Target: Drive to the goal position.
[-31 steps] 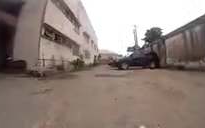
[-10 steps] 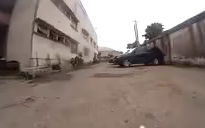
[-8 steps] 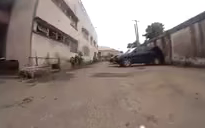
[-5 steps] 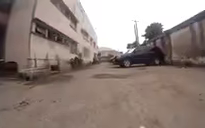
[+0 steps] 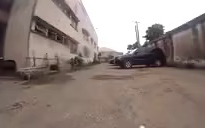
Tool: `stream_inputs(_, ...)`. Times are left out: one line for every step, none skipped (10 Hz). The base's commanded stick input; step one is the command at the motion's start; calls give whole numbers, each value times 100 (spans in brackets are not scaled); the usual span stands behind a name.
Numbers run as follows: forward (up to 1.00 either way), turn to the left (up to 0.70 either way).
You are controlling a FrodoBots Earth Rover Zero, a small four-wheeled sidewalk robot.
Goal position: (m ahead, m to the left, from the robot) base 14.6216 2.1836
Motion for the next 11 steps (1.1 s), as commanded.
stream_inputs(30,0)
stream_inputs(30,0)
stream_inputs(30,0)
stream_inputs(30,0)
stream_inputs(30,0)
stream_inputs(30,0)
stream_inputs(30,0)
stream_inputs(30,0)
stream_inputs(30,0)
stream_inputs(30,0)
stream_inputs(30,0)
